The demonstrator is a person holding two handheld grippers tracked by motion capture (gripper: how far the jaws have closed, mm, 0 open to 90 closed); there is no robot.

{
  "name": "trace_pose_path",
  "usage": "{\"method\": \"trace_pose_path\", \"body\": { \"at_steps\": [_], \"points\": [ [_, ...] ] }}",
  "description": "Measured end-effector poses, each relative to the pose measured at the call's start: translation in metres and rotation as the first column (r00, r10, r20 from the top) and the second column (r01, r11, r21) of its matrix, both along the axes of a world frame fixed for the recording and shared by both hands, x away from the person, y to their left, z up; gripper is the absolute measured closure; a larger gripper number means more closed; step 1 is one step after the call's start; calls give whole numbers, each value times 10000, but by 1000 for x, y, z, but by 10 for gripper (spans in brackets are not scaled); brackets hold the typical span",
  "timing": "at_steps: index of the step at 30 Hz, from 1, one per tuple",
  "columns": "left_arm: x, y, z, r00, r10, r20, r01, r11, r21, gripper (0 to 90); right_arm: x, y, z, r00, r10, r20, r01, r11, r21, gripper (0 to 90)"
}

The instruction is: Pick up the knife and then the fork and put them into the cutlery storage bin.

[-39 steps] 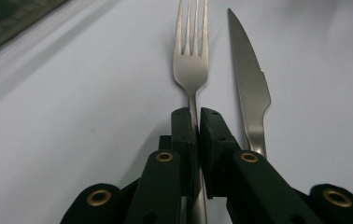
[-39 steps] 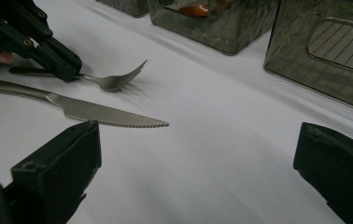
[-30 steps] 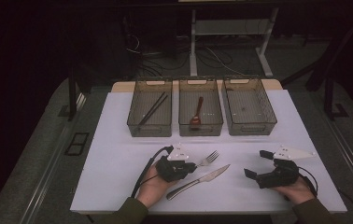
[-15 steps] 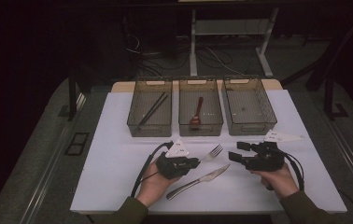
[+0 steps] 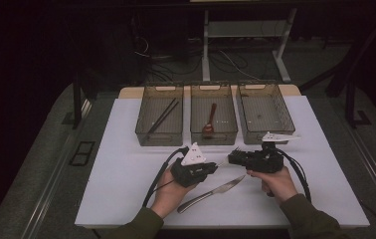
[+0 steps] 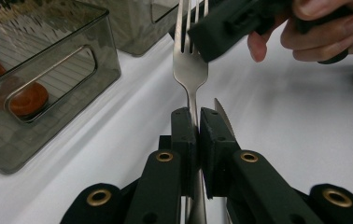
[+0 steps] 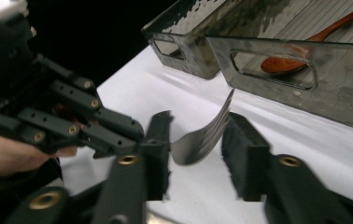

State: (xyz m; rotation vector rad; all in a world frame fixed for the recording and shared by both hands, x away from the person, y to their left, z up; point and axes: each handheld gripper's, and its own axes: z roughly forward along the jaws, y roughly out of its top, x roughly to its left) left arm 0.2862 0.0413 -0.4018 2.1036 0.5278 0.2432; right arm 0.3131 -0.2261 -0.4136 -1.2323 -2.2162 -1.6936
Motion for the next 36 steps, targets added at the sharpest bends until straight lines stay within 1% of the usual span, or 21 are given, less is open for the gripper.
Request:
{"method": "trace_pose_path", "body": {
  "at_steps": [3,6,8,11,13,16,17,18,19,21,23,24,26,27,28,29,31,32,34,35,36],
  "points": [
    [0,0,0,10000,1,87,-2,10000,55,842,3,-1,0,9997,-87,-207,91,9997,205,726],
    [0,0,-1,9999,-25,129,24,10000,83,842,5,-3,0,9997,-193,-172,199,9990,388,811],
    [0,-1,-1,9999,-15,129,14,10000,83,842,5,-3,0,9997,-154,-191,164,9983,559,825],
    [0,0,-1,10000,-23,76,24,10000,-17,841,4,-3,1,9997,-214,-110,219,9985,511,851],
    [0,-1,-1,10000,-58,34,58,9999,-105,839,4,-3,2,9996,-248,-98,254,9973,694,869],
    [1,1,-3,9997,-215,-125,211,9993,-299,826,3,-3,3,9996,-250,99,245,9981,564,871],
    [1,0,-4,9996,-193,-218,185,9992,-366,809,2,-3,4,9994,-296,169,287,9981,551,871],
    [2,1,-5,9994,-251,-238,245,9993,-274,755,2,-4,5,9991,-350,240,337,9982,500,871],
    [2,1,-6,9990,-279,-338,269,9992,-285,727,2,-5,6,9987,-390,334,373,9980,501,871],
    [2,4,-8,9985,-288,-472,270,9989,-385,682,2,-9,10,9975,-546,442,522,9972,543,871],
    [1,8,-9,9973,-334,-655,294,9977,-617,643,2,-16,14,9946,-714,759,687,9970,367,871],
    [0,10,-10,9971,-305,-693,254,9970,-735,626,3,-19,16,9934,-796,825,776,9966,278,871],
    [-1,16,-11,9966,-357,-747,299,9965,-775,580,4,-26,20,9897,-991,1030,982,9951,138,871],
    [-2,20,-11,9968,-379,-711,325,9966,-751,560,5,-30,23,9880,-1102,1078,1094,9939,137,870],
    [-3,23,-11,9969,-343,-714,280,9958,-869,540,6,-35,24,9859,-1187,1180,1183,9929,108,870],
    [-3,27,-11,9966,-468,-685,415,9961,-773,517,6,-38,26,9847,-1255,1210,1252,9921,100,870],
    [-4,35,-12,9966,-463,-682,409,9960,-796,477,8,-45,29,9811,-1406,1327,1412,9900,46,870],
    [-5,39,-13,9965,-423,-716,365,9961,-804,453,8,-48,31,9797,-1469,1367,1478,9890,34,870],
    [-6,48,-13,9975,-307,-642,253,9963,-823,430,10,-55,36,9743,-1600,1583,1616,9868,24,870],
    [-7,52,-13,9980,-235,-593,180,9956,-919,419,10,-58,38,9732,-1662,1592,1678,9858,39,870],
    [-7,57,-13,9982,-201,-569,149,9958,-899,406,11,-61,40,9710,-1745,1637,1752,9845,99,870]
  ]
}}
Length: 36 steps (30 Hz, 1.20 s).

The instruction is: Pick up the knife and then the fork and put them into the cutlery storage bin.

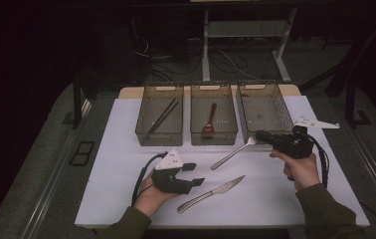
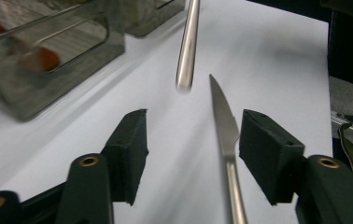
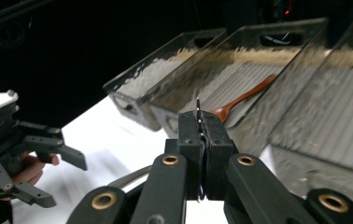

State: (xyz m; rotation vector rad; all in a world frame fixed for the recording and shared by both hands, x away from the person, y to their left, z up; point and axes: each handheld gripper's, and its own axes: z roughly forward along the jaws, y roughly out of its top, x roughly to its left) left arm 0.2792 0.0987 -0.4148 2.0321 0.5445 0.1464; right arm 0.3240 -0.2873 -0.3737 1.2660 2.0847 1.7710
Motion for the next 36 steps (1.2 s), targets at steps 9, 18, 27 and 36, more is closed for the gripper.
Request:
{"method": "trace_pose_path", "body": {
  "at_steps": [9,18,27,36],
  "points": [
    [-7,39,-5,9975,654,260,-643,9971,-413,274,7,-25,17,9976,-592,347,589,9982,86,870],
    [-8,57,-10,9932,1038,532,-1021,9942,-345,129,20,-47,38,9907,-1241,559,1246,9922,-56,869],
    [-7,66,-12,9885,1462,379,-1454,9891,-231,0,42,-62,57,9794,-1884,726,1925,9798,-545,870],
    [-6,64,-13,9911,1327,104,-1325,9910,-171,0,60,-78,68,9645,-2505,840,2571,9632,-785,869]
  ]
}}
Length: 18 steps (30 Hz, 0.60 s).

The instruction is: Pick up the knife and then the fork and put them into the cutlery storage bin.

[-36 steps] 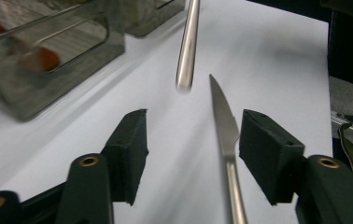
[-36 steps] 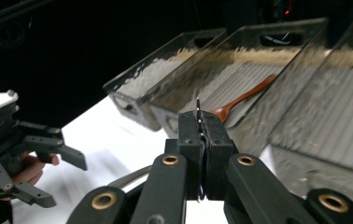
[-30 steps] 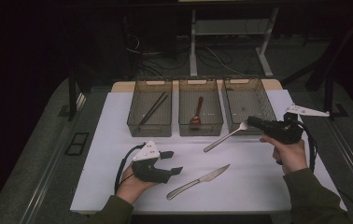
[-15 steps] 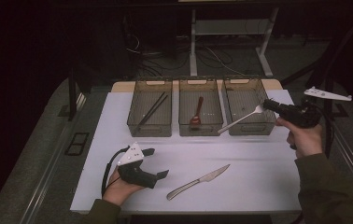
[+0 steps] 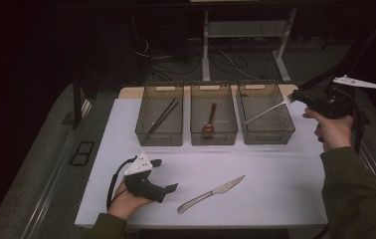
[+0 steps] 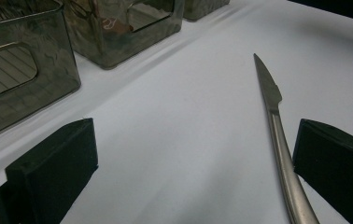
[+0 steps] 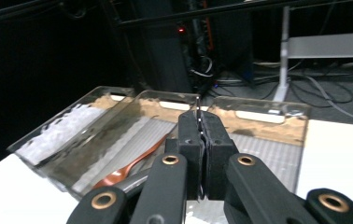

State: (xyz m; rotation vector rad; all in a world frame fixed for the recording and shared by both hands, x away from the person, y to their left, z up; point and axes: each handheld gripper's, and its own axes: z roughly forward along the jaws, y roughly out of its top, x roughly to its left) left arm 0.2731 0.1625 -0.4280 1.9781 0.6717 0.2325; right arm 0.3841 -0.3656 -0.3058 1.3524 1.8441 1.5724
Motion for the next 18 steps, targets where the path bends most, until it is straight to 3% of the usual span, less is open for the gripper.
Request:
{"method": "trace_pose_path", "body": {
  "at_steps": [9,18],
  "points": [
    [0,0,0,10000,-57,-68,57,10000,3,0,10,-19,2,9977,-670,-94,666,9972,-331,868],
    [0,0,0,9999,-92,-98,92,10000,18,0,25,-18,-12,9949,-834,-564,761,9895,-1225,868]
  ]
}}
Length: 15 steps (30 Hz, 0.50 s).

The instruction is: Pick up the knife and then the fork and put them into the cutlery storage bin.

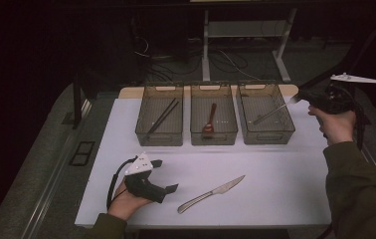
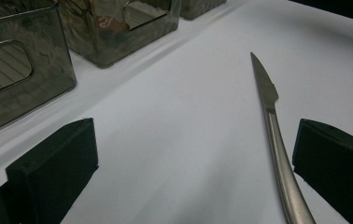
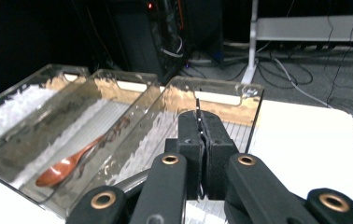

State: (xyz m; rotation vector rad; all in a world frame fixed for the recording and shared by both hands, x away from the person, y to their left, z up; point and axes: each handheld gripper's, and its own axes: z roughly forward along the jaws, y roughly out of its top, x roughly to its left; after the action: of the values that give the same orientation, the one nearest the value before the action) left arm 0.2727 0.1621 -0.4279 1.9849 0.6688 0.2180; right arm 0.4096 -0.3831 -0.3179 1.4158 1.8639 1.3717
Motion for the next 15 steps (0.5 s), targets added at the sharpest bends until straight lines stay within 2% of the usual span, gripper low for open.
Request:
{"method": "trace_pose_path", "body": {
  "at_steps": [7,15],
  "points": [
    [0,0,0,10000,-28,-29,28,10000,3,0,13,13,-11,9981,270,-556,-303,9978,-589,868],
    [-1,-1,0,9999,-115,-77,115,9999,-21,0,26,28,-23,9917,497,-1183,-630,9918,-1114,867]
  ]
}}
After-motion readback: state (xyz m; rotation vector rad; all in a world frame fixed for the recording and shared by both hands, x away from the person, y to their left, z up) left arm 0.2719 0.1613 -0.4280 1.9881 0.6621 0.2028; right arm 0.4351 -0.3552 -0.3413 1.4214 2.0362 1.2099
